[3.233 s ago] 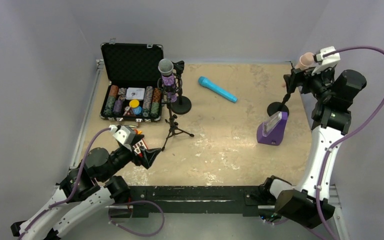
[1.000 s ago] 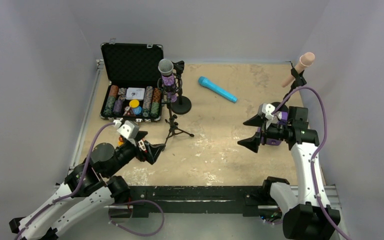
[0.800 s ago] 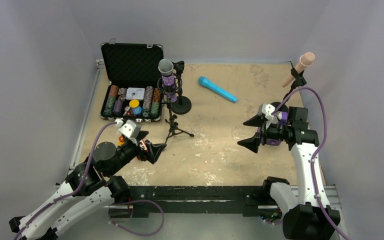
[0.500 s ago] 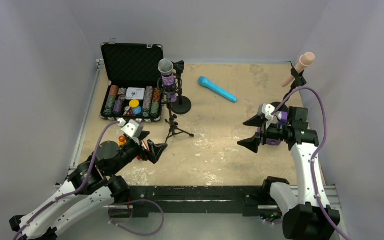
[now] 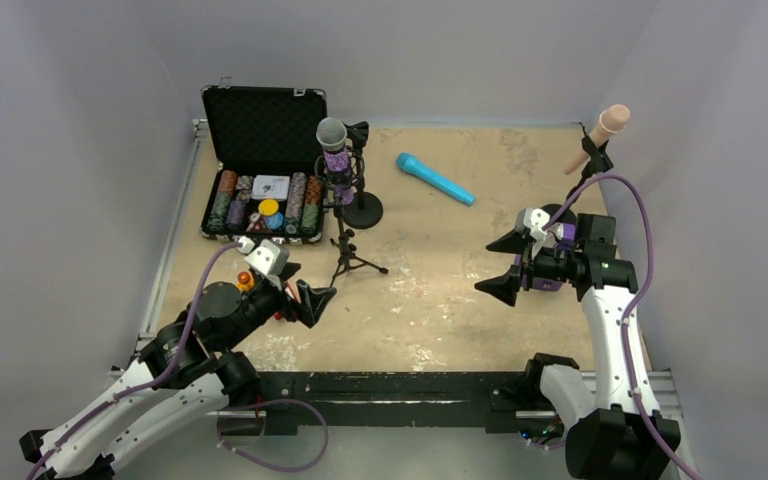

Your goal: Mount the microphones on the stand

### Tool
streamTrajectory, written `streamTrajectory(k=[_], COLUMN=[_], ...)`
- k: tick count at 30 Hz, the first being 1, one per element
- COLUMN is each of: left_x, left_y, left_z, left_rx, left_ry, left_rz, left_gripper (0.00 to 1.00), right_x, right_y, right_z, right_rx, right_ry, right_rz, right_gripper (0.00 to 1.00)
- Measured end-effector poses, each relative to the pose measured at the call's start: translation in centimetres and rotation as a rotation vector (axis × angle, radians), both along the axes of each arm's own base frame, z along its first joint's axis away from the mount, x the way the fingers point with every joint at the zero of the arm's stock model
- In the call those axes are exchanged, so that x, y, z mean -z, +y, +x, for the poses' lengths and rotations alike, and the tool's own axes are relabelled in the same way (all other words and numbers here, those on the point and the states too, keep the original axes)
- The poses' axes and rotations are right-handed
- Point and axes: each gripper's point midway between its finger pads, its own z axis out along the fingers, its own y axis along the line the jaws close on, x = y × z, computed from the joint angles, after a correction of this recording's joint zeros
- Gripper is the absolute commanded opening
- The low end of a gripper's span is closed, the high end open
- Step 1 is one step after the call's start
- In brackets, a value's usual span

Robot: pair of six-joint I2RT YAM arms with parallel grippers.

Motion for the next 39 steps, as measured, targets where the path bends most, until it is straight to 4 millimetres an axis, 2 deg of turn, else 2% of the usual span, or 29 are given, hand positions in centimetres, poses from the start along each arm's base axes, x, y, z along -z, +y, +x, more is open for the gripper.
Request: streamTrajectory(k=[39], left_x=[0.07], left_y=[-0.04], left_z=[0.03], left_rx=[0.001], left_ry=[0.001], left_rz=[0.002], left_gripper=[0.99], right_x=[0.06], right_y=[-0.03], right_z=[0.08], right_rx=[-0.004], right_ry=[-0.01], right_rz=[-0.004], right_gripper=[0.99])
